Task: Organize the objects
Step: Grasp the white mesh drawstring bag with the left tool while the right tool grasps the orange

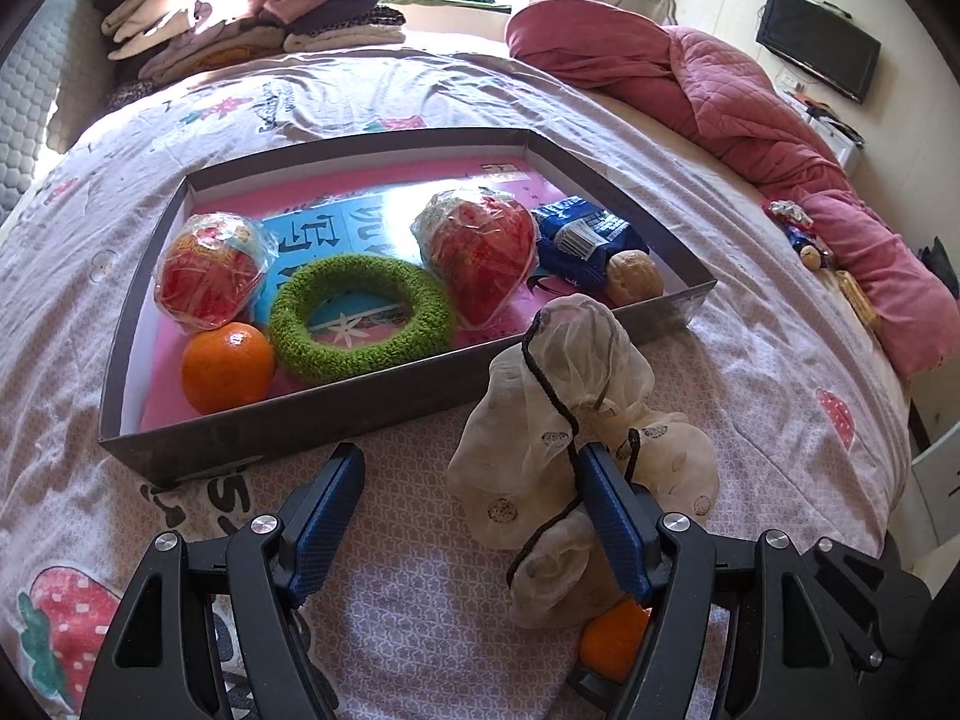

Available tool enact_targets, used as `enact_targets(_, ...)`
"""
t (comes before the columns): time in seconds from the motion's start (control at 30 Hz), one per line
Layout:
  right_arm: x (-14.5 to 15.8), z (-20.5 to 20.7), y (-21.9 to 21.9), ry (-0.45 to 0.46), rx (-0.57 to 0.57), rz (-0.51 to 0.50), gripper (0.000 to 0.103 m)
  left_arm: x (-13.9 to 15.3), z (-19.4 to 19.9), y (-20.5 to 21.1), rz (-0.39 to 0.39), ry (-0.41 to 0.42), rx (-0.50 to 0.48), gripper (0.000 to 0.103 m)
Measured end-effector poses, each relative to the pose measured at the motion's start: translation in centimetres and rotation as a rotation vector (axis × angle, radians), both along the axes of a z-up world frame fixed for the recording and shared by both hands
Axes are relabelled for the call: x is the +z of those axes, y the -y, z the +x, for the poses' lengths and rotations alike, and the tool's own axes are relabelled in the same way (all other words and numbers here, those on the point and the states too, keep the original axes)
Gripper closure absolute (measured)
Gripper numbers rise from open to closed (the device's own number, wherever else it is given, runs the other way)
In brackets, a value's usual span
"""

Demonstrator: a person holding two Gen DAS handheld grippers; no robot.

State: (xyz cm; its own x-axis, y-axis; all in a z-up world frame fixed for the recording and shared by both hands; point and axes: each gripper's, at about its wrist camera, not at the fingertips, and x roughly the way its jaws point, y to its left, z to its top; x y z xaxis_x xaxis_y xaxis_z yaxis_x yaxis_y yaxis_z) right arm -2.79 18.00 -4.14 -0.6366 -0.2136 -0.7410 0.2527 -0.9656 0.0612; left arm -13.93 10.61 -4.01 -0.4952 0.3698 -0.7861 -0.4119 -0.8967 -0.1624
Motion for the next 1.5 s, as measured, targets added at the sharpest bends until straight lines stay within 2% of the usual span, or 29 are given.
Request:
enact_targets(0.07, 0.0, 0.0, 0.1, -0.003, 0.015, -0.011, 0.062, -0.1, 0.0, -0.1, 0.01, 0.005, -0.008, 0.03)
enact_targets(0.23, 0.0, 0.2, 0.1, -0.008, 0.027, -0.011, 0.062, -0.5, -0.2, -0.5, 0.028, 0.012, -0.028, 0.043)
enact_targets(0.6, 0.1, 0.8, -0.3, 0.0, 0.035, -0.037, 0.062, -0.4, -0.1, -0.8, 0.04, 0.015, -0.052, 0.081)
enact_targets(0.67, 0.2, 0.8, -0.4, 0.001, 0.032, -0.042, 0.062, -0.3, -0.1, -0.8, 0.035, 0.021, -0.051, 0.084)
enact_targets(1.03, 0.5, 0.7, -1.1, 0.002, 0.009, -0.051, 0.062, 1.3, 1.1, -0.4, 0.029, 0.005, -0.055, 0.088)
enact_targets(1.5, 1.6, 0.9, -1.8, -0.018, -0.009, -0.058, 0.062, 3.8, 3.1, 2.0, 0.069, -0.032, -0.03, 0.088)
